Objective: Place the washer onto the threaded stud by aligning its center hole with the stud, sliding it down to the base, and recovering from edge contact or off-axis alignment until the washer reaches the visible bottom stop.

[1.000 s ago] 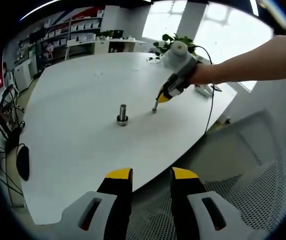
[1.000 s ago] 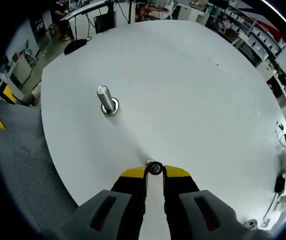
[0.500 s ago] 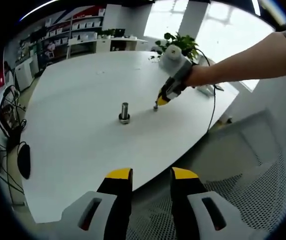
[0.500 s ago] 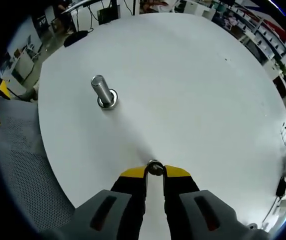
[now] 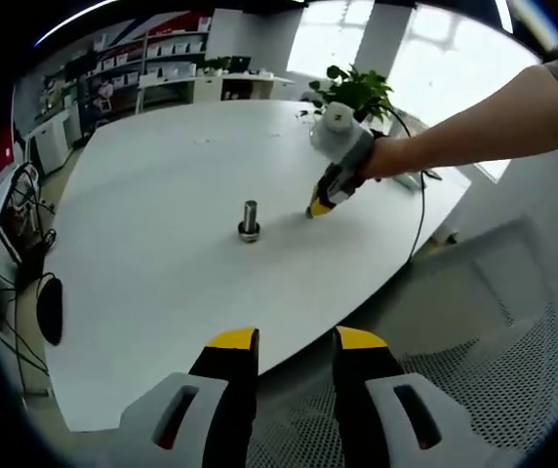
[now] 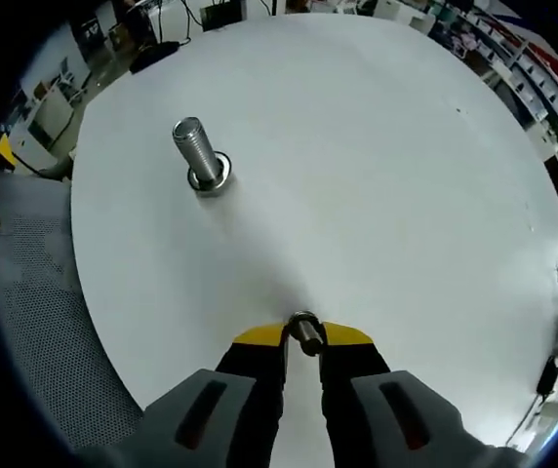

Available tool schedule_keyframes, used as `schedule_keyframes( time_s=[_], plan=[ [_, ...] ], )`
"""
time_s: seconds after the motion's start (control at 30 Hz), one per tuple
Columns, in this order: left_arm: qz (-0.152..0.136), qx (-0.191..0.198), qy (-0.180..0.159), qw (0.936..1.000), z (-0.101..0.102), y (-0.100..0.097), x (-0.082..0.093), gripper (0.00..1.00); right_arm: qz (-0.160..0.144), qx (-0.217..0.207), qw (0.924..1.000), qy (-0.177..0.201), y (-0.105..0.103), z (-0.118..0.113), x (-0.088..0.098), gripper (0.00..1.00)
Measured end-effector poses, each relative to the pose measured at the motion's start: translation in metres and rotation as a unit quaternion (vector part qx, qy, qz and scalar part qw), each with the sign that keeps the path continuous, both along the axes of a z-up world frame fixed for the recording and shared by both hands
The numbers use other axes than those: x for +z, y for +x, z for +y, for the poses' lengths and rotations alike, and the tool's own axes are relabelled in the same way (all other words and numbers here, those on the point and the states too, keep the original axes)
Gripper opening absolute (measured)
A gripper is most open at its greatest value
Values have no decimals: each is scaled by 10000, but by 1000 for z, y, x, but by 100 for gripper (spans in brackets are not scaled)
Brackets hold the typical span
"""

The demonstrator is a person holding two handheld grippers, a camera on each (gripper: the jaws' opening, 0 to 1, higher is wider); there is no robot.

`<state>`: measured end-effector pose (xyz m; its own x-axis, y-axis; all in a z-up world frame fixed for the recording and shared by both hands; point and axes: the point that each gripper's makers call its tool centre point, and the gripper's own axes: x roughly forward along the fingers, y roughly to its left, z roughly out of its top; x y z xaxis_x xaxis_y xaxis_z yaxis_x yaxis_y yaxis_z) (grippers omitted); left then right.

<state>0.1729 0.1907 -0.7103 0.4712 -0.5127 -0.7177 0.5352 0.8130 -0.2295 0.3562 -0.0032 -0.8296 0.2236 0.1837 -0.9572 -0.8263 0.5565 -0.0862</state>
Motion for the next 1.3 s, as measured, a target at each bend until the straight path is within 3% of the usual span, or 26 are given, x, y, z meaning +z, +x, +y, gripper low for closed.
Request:
schedule_keyframes(
  time_s=[0.37, 0.6, 0.83, 1.03, 1.17, 1.3],
  plan=[
    [29, 49, -5, 10000, 1, 0, -1, 28, -6, -5, 10000, 66, -7, -4, 6, 18],
    [-29, 73, -40, 10000, 2, 1, 1, 28, -112, -106, 9998, 152, -22, -15, 20, 20],
    [-79, 75, -119, 9999, 1, 1, 4, 28, -271, -388, 9977, 478, -42, -27, 38, 21],
    [-125, 49, -175, 9998, 0, 2, 6, 28, -582, -991, 9862, 1196, -58, -31, 64, 21],
    [-138, 55, -207, 9997, -1, 2, 7, 29, -714, -1041, 9815, 1437, -68, -34, 79, 21],
    [-117, 56, -209, 9997, -1, 2, 7, 29, -779, -1251, 9689, 1986, -82, -28, 100, 22]
  ],
)
